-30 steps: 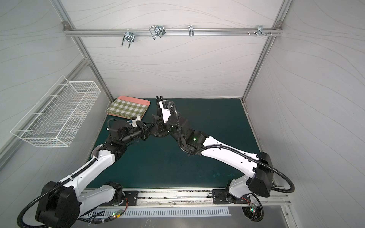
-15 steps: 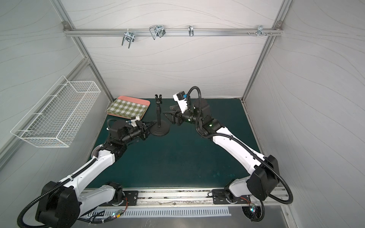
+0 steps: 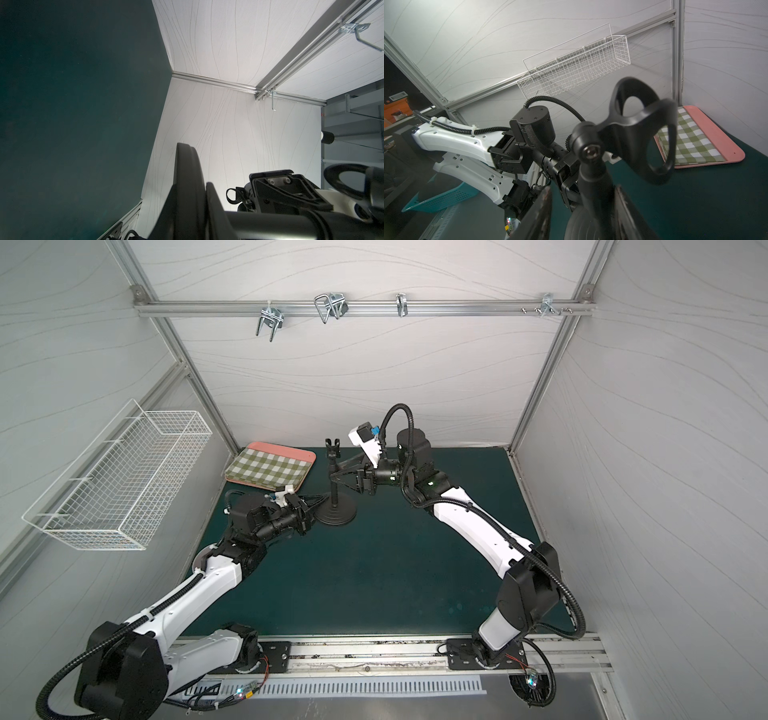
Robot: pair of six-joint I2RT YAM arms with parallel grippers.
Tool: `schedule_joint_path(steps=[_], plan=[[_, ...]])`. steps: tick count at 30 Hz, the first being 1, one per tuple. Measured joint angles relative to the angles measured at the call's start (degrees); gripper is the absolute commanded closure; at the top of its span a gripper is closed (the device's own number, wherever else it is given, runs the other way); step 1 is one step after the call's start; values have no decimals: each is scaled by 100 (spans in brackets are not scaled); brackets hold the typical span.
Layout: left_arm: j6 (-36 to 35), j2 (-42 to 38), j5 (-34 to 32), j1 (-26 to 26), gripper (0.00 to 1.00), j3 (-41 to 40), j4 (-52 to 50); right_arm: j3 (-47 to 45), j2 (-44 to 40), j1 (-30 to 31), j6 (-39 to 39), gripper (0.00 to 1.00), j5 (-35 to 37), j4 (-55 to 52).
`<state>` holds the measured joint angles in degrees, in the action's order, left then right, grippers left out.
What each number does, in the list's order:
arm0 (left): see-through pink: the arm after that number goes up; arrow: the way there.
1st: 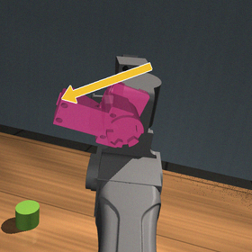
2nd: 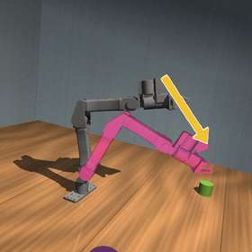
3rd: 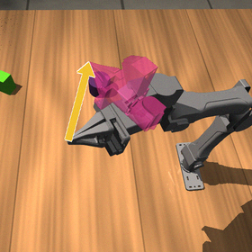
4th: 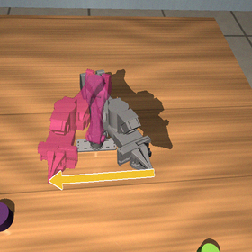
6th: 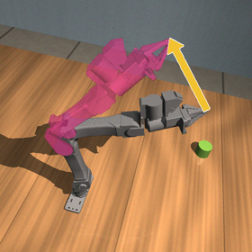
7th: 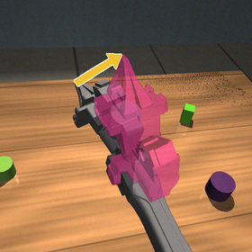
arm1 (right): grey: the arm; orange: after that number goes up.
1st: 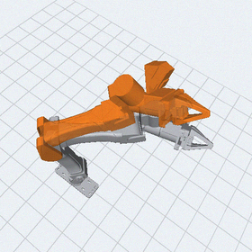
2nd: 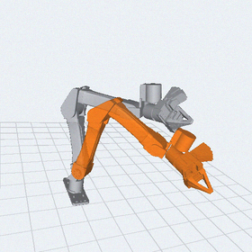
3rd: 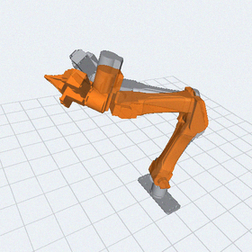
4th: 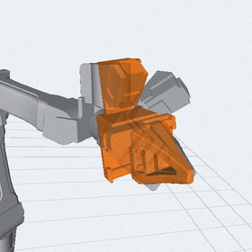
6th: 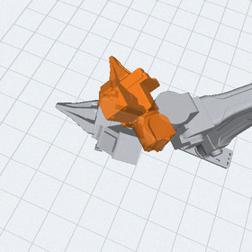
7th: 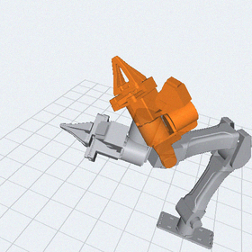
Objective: Assemble a microphone stand
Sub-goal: Screw the microphone stand pole into the microphone stand base.
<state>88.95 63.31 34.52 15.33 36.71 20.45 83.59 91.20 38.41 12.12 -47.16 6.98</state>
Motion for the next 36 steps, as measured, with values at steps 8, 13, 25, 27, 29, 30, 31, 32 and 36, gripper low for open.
schedule_joint_path(steps=[8, 13, 25, 27, 29, 30, 31, 32, 36], plan=[[48, 0, 13, 0, 100, 0, -4, 98, 129, 74, -199, 84, 367, -20], [59, 0, -11, -33, 100, 0, -66, -136, -175, 549, -466, 86, 1799, -146], [-138, -28, 278, -28, 100, 0, 149, -647, -859, 2739, -149, 71, 7600, -188], [-133, -28, 273, -28, 100, 0, 144, -520, -752, 2907, -94, 58, 8050, -269], [-105, -28, 234, -31, 100, 0, 142, -446, -678, 3042, -28, 44, 8264, -363], [-66, -26, 157, -28, 100, 0, 133, -450, -678, 3108, -7, 38, 8266, -442], [-46, -22, 116, -31, 100, 0, 129, -492, -688, 3167, -2, 33, 8229, -468], [-33, -22, 85, -31, 100, 0, 120, -544, -708, 3191, -22, 29, 8177, -466], [-17, -22, 48, -28, 100, 0, 116, -1224, -1163, 2986, -153, 22, 7090, -459]])
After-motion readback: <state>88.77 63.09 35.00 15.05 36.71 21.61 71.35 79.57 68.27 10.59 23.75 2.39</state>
